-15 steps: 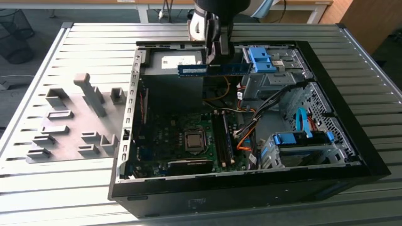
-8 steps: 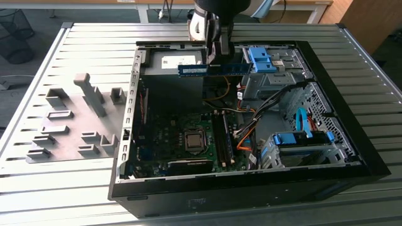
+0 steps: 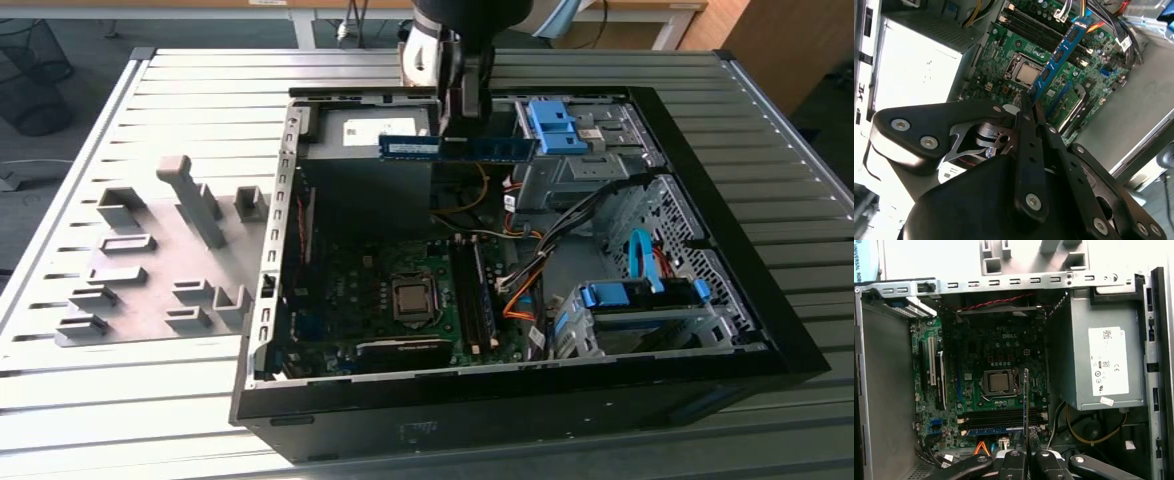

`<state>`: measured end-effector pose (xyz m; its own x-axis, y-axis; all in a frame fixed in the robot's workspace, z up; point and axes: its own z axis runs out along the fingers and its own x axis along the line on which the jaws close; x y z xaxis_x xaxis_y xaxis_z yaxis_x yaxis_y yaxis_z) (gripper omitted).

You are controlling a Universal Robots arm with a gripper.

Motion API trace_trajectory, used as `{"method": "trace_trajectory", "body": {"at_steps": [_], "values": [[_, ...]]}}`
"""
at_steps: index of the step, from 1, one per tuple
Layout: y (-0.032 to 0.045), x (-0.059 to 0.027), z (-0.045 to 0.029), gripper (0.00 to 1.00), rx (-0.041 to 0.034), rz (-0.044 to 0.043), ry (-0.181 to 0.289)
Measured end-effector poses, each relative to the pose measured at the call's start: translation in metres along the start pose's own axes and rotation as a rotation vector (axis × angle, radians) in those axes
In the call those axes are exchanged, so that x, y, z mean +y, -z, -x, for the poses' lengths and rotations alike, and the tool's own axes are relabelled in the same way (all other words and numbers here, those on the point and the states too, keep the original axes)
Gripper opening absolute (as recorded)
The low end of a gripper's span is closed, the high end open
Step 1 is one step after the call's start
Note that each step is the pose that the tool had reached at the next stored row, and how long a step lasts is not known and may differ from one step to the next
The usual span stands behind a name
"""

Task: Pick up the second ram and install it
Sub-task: 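Insert the second ram into the second slot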

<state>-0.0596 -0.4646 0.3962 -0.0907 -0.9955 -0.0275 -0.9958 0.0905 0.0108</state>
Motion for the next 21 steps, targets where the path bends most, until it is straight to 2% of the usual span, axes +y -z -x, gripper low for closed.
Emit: {"method": "trace_trajectory", "body": {"at_steps": [21], "values": [[-0.0036, 0.0000, -0.0001, 0.14, 0.0073, -0.0106, -0.345]]}}
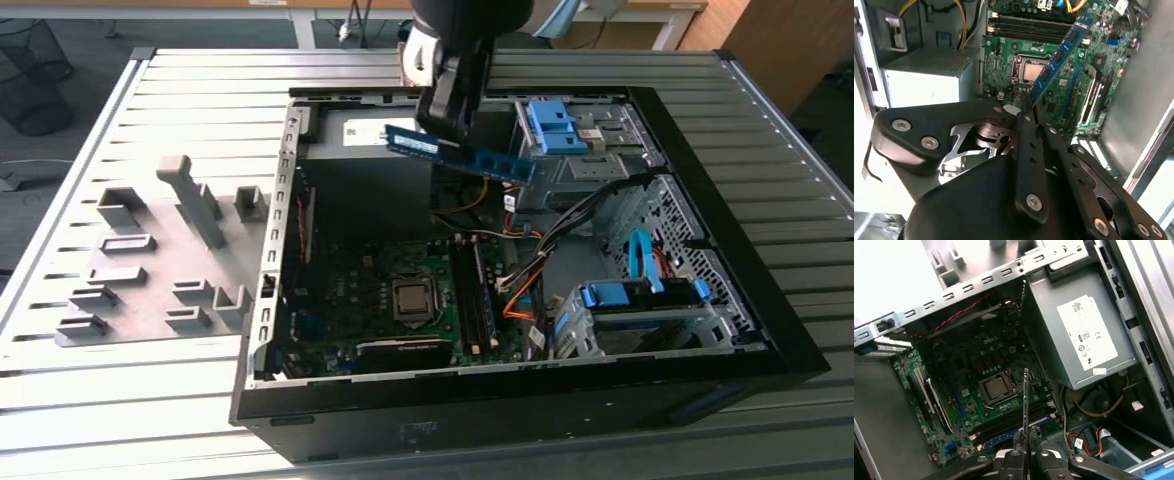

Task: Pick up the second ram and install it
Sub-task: 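Insert the second ram into the second slot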

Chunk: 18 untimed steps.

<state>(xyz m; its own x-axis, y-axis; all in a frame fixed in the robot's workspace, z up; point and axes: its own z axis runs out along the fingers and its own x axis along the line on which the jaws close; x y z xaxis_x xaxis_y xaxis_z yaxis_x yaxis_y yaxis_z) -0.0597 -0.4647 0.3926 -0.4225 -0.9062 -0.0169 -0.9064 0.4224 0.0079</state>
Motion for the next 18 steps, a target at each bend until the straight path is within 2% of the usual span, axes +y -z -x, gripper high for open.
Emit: {"method": "trace_trajectory", "body": {"at_steps": [18], "values": [[-0.0035, 0.0000, -0.0001, 0.14, 0.0045, -0.0083, -0.311]]}}
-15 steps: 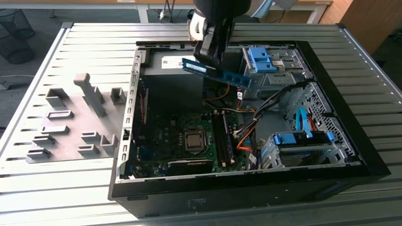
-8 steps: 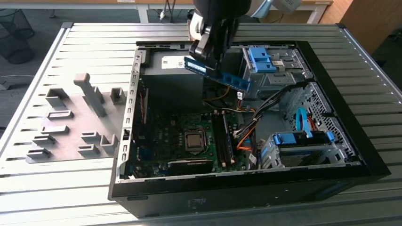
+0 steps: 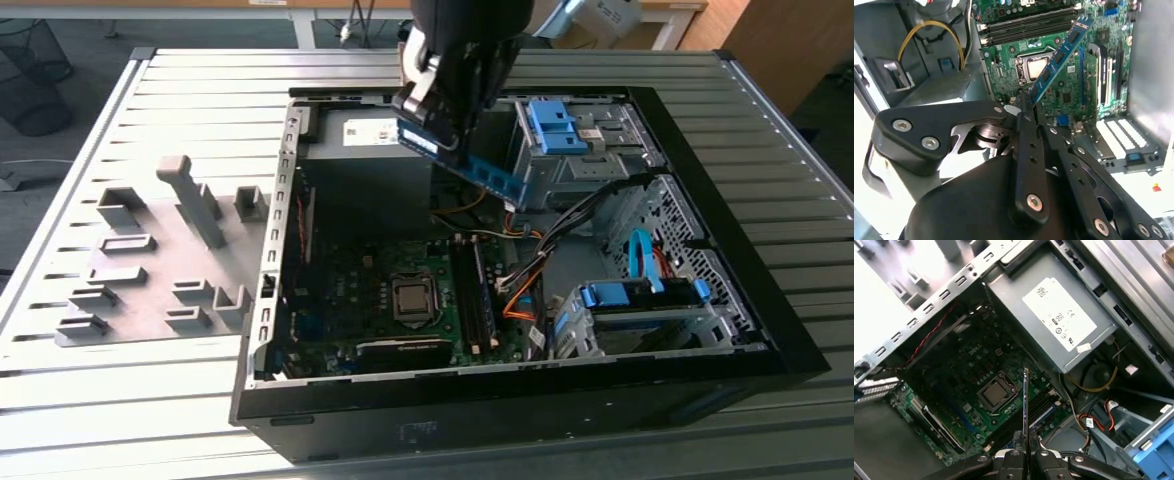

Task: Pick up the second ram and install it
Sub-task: 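Insert the second ram into the second slot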

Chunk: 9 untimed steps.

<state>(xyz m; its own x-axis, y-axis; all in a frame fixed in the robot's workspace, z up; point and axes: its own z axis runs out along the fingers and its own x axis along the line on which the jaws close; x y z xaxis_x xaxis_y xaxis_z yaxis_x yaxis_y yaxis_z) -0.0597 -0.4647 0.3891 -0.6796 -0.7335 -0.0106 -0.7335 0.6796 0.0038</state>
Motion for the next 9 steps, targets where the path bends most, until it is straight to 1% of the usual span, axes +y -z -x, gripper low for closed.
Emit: {"method": "trace_trajectory", "body": {"at_steps": [6, 9], "values": [[-0.0009, 0.0000, 0.0000, 0.14, 0.0010, -0.0024, -0.103], [-0.0009, 0.0000, 0.0000, 0.14, 0.0010, -0.0025, -0.110]]}}
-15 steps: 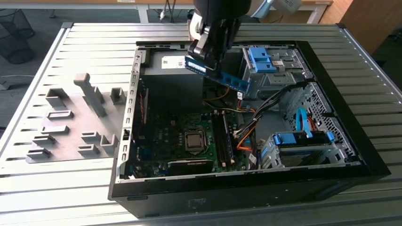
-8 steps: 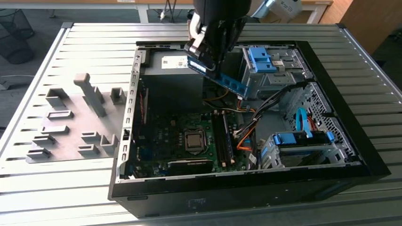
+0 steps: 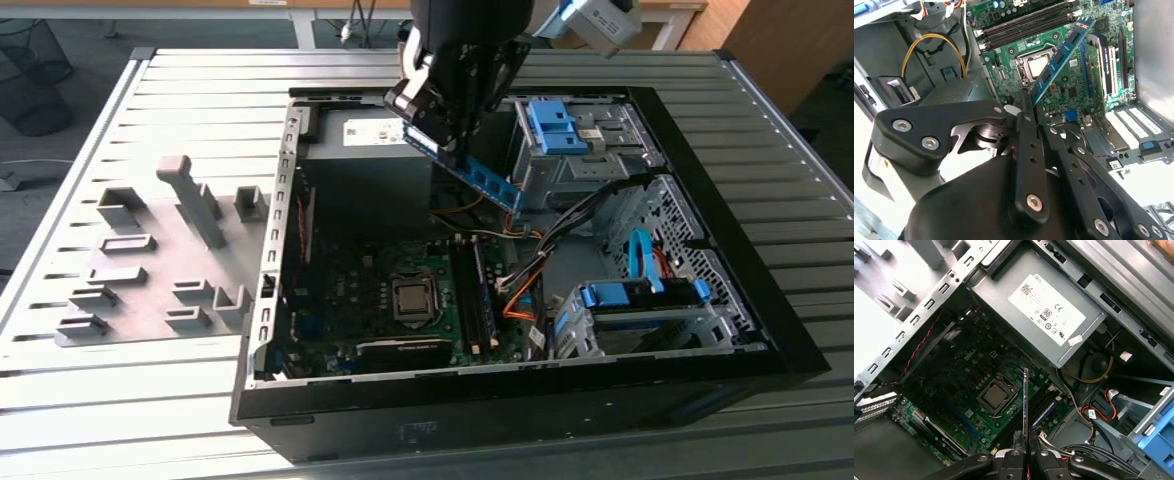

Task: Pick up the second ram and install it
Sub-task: 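Insert the second ram into the second slot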

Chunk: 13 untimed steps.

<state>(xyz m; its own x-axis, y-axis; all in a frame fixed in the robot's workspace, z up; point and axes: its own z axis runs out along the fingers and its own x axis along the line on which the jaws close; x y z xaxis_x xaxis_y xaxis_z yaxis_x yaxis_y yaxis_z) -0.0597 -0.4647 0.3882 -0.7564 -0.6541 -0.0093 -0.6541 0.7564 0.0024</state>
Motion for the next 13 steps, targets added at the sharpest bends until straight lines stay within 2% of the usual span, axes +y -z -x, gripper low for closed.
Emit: {"method": "trace_trajectory", "body": {"at_steps": [6, 13], "values": [[0.0000, 0.0000, 0.0000, 0.14, 0.0001, -0.0002, -0.010], [-0.0006, 0.0000, 0.0000, 0.14, 0.0008, -0.0024, -0.127]]}}
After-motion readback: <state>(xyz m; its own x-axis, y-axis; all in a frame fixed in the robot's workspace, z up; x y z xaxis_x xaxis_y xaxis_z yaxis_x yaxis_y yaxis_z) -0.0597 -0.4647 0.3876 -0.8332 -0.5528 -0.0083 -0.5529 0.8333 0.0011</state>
